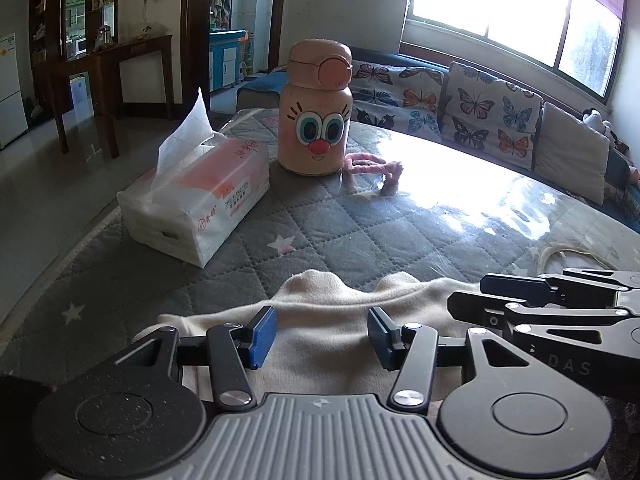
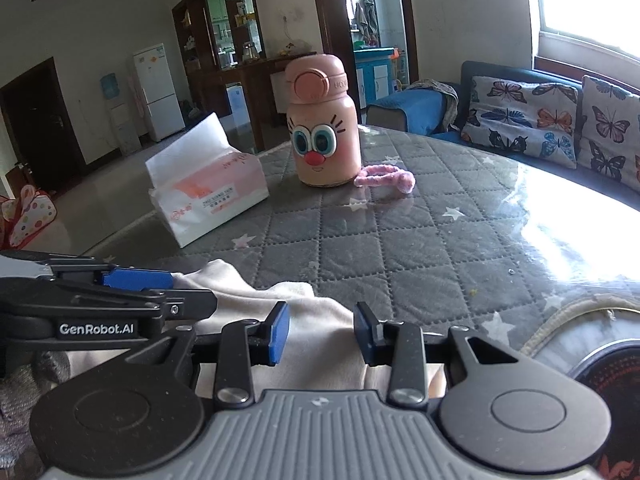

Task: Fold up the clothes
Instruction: 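Lower the folded bundle onto the table and open both grippers, then press the folded shirt flat with both grippers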

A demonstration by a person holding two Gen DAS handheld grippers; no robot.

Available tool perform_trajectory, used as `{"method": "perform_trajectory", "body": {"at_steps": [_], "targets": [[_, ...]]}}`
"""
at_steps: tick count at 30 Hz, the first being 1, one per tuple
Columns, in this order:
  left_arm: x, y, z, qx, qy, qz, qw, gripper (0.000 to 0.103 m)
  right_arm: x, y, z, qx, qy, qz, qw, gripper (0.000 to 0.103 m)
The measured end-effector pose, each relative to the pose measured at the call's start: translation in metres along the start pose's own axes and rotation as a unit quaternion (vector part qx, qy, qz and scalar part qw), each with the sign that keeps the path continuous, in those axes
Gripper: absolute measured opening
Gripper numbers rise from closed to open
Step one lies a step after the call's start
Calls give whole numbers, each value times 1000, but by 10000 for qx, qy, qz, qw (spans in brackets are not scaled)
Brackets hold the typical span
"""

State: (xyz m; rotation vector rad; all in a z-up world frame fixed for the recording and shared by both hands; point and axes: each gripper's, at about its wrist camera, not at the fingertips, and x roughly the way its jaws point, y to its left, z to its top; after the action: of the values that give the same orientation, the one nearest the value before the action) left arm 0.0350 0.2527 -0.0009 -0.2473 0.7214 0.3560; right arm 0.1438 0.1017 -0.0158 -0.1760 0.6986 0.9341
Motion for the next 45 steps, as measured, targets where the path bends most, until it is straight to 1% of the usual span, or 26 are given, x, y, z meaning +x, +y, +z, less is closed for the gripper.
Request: {"method": "perform_trajectory", "body": {"at_steps": [6,11,17,27,30,34,36,37,38,40,42,44,45], "targets": [[-20,-2,-11,58,-22,14,10000,61,-16,7,-8,-51,19,33,10000,36],[-36,-4,-21,106,-40,26,9999,69,-33,13,-21,-97,88,113,9999,36],[-55,-3,-37,161,-42,103,9998,72,-52,18,-37,-167,166,122,9996,37],[-74,4,-69,173,48,182,9997,73,-81,20,-67,-151,225,112,9996,37],[-79,6,-75,157,31,208,9997,77,-88,20,-76,-153,236,116,9995,37],[-81,8,-81,91,48,243,9997,79,-91,20,-84,-112,274,86,9995,37],[-83,8,-84,54,37,224,9997,83,-93,21,-86,-105,248,100,9996,42],[-84,7,-85,42,29,221,9997,84,-94,22,-86,-113,225,111,9996,48],[-85,7,-86,29,25,226,9997,87,-96,23,-87,-128,199,119,9997,51],[-87,6,-88,29,15,246,9997,90,-99,27,-87,-195,146,119,9996,53],[-89,5,-90,35,5,303,9995,95,-101,31,-88,-257,102,113,9996,61],[-92,4,-93,50,-4,333,9994,98,-103,33,-90,-282,82,96,9995,72],[-93,3,-94,59,-10,345,9994,99,-104,34,-91,-294,74,87,9995,74]]}}
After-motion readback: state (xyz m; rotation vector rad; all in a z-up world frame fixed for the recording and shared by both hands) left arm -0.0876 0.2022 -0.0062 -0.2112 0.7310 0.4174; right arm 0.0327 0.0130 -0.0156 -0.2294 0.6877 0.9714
